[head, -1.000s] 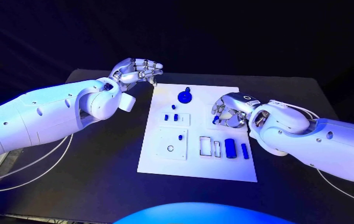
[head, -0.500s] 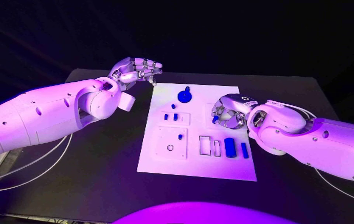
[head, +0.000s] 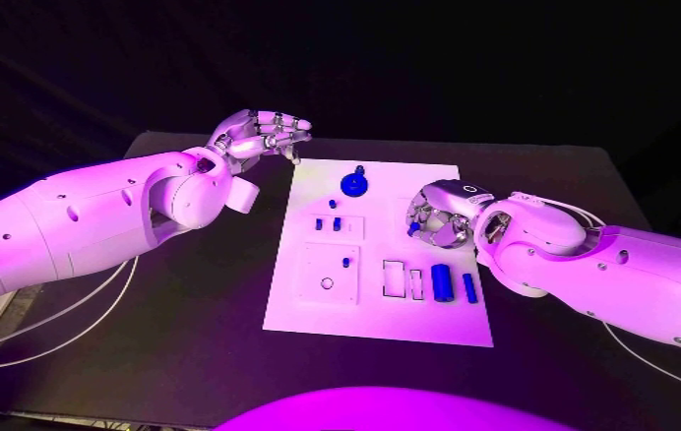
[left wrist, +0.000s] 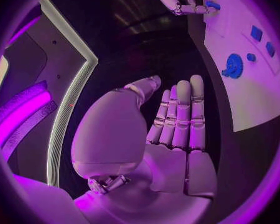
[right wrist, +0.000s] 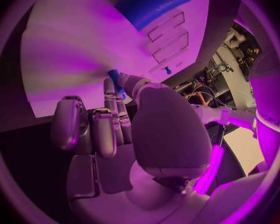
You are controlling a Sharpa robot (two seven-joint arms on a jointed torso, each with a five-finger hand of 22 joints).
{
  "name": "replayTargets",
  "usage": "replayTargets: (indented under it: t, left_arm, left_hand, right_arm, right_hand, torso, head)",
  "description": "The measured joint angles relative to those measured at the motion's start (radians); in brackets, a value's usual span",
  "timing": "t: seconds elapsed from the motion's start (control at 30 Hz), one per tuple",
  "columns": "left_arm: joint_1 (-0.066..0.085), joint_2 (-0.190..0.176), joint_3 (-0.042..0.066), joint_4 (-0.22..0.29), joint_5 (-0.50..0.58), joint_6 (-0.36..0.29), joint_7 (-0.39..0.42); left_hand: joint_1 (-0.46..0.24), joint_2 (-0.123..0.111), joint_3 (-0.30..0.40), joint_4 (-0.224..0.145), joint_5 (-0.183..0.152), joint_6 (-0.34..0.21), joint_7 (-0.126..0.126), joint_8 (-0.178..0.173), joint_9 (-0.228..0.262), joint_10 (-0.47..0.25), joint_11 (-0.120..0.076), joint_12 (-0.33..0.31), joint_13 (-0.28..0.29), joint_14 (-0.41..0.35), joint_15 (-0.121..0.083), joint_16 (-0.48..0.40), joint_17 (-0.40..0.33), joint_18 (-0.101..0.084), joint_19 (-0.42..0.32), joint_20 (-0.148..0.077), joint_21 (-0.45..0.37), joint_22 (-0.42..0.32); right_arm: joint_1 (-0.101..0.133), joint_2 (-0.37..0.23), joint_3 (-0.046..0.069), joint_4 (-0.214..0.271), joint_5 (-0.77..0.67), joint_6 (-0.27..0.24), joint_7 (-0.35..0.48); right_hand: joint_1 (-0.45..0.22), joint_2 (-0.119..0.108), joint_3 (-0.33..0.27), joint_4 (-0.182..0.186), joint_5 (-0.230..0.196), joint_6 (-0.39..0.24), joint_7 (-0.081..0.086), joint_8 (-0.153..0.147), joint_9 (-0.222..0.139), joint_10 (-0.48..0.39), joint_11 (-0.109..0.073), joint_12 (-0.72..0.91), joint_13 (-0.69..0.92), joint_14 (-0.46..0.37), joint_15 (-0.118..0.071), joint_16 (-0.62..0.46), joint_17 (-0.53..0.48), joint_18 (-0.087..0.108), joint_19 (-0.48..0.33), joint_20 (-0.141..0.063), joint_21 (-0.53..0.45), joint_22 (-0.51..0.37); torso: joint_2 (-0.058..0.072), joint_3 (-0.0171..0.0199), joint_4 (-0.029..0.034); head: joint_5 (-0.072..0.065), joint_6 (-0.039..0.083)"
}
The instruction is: Assemble the parts on the task board
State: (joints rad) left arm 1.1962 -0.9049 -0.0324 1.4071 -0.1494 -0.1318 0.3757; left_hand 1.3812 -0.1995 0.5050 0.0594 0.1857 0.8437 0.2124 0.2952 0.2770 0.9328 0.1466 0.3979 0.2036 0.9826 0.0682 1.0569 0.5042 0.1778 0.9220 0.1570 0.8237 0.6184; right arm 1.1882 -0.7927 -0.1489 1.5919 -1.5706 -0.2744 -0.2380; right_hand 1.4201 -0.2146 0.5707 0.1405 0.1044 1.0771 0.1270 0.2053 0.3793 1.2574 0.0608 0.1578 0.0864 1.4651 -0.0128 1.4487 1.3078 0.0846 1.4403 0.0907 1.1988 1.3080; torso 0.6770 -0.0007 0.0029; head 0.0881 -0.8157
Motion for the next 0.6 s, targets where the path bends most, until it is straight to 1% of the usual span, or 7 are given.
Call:
replayTargets:
  t: [0.07,0.2,0.3,0.33,0.37,0.5,0.6]
  left_arm:
    - [0.000,0.000,0.000,0.000,0.000,0.000,0.000]
    - [0.000,0.000,0.000,0.000,0.000,0.000,0.000]
    - [0.000,0.000,0.000,0.000,0.000,0.000,0.000]
    - [0.000,0.000,0.000,0.000,0.000,0.000,0.000]
    - [0.000,0.001,0.000,0.000,0.000,0.000,0.000]
    - [0.000,0.001,0.000,-0.002,0.000,0.000,-0.001]
    - [0.000,0.002,0.000,-0.003,0.000,0.000,-0.001]
  left_hand:
    - [0.000,0.000,0.000,0.000,0.000,0.000,0.000,0.000,0.000,0.000,0.000,0.000,0.000,0.000,0.000,0.000,-0.001,0.000,0.000,0.000,0.000,0.000]
    - [0.000,0.000,0.000,0.000,0.000,0.000,0.000,0.000,0.000,0.000,0.000,0.000,0.000,0.000,0.000,0.000,-0.001,0.000,0.000,0.000,0.000,0.000]
    - [0.000,0.000,0.000,0.000,0.000,0.000,0.000,0.000,0.000,0.000,0.000,0.000,0.000,0.000,0.000,0.000,-0.001,0.000,0.000,0.000,0.000,0.000]
    - [0.000,0.000,0.000,0.000,0.000,0.000,0.000,0.000,0.000,0.000,0.000,0.000,0.000,0.000,0.000,0.000,-0.001,0.000,0.000,0.000,0.000,0.000]
    - [0.000,0.000,0.000,0.000,0.000,0.000,0.000,0.000,0.000,0.000,0.000,0.000,0.000,0.000,0.000,0.000,-0.001,0.000,0.000,0.000,-0.002,0.000]
    - [0.000,0.000,0.000,0.000,0.000,0.000,0.000,0.000,0.000,0.000,0.000,0.000,0.000,0.000,0.000,0.000,-0.001,0.000,0.000,0.000,-0.004,0.000]
    - [0.000,0.000,0.000,0.000,0.000,0.000,0.000,0.000,0.000,0.000,0.000,0.000,0.000,0.000,0.000,0.000,-0.001,0.000,0.000,0.000,-0.004,0.000]
  right_arm:
    - [-0.001,0.000,0.000,0.000,-0.001,-0.002,-0.001]
    - [-0.002,-0.002,-0.002,0.004,-0.001,-0.013,-0.001]
    - [-0.003,-0.006,-0.002,0.011,-0.002,-0.026,-0.001]
    - [-0.003,-0.008,-0.002,0.013,-0.002,-0.031,-0.001]
    - [-0.003,-0.010,-0.002,0.017,-0.002,-0.035,-0.001]
    - [0.003,-0.022,-0.002,0.034,0.001,-0.054,-0.001]
    - [0.015,-0.036,0.002,0.056,0.007,-0.068,-0.001]
  right_hand:
    - [-0.005,0.007,0.018,-0.015,-0.024,0.010,-0.007,0.008,0.006,0.019,-0.012,0.004,0.009,0.001,-0.005,0.005,0.000,0.000,0.005,-0.005,0.011,0.000]
    - [-0.003,0.017,0.034,-0.031,-0.027,0.021,-0.014,0.008,0.006,0.043,-0.016,0.000,0.013,0.001,-0.006,0.005,0.000,0.000,0.010,-0.010,0.026,0.000]
    - [-0.008,0.027,0.043,-0.040,-0.030,0.021,-0.015,0.008,0.005,0.051,-0.020,-0.002,0.017,0.002,-0.013,0.007,0.000,-0.002,0.012,-0.012,0.030,0.000]
    - [-0.009,0.028,0.045,-0.042,-0.030,0.021,-0.015,0.008,0.005,0.054,-0.020,-0.002,0.018,0.002,-0.013,0.008,0.000,-0.012,0.014,-0.014,0.031,0.000]
    - [-0.011,0.030,0.047,-0.044,-0.030,0.021,-0.015,0.008,0.005,0.056,-0.018,-0.003,0.019,0.002,-0.013,0.008,0.000,-0.016,0.014,-0.014,0.034,0.000]
    - [-0.015,0.034,0.045,-0.048,-0.025,0.021,-0.015,0.008,0.005,0.056,-0.018,-0.006,0.020,0.002,-0.013,0.008,0.000,-0.016,0.014,-0.014,0.035,0.000]
    - [-0.017,0.036,0.048,-0.051,-0.025,0.021,-0.015,0.008,0.005,0.060,-0.021,-0.010,0.021,0.002,-0.013,0.008,0.000,-0.016,0.014,-0.014,0.035,0.000]
  torso:
    - [0.000,-0.0002,0.0002]
    - [0.000,-0.0002,0.0004]
    - [0.000,-0.0002,0.0005]
    - [0.000,-0.0002,0.0005]
    - [0.000,-0.0002,0.0005]
    - [-0.001,-0.0001,0.0005]
    - [-0.001,-0.0008,0.0003]
  head:
    - [-0.001,0.000]
    - [-0.001,-0.001]
    - [-0.002,-0.001]
    - [-0.002,-0.001]
    - [-0.003,-0.001]
    - [-0.003,-0.001]
    - [-0.003,-0.001]
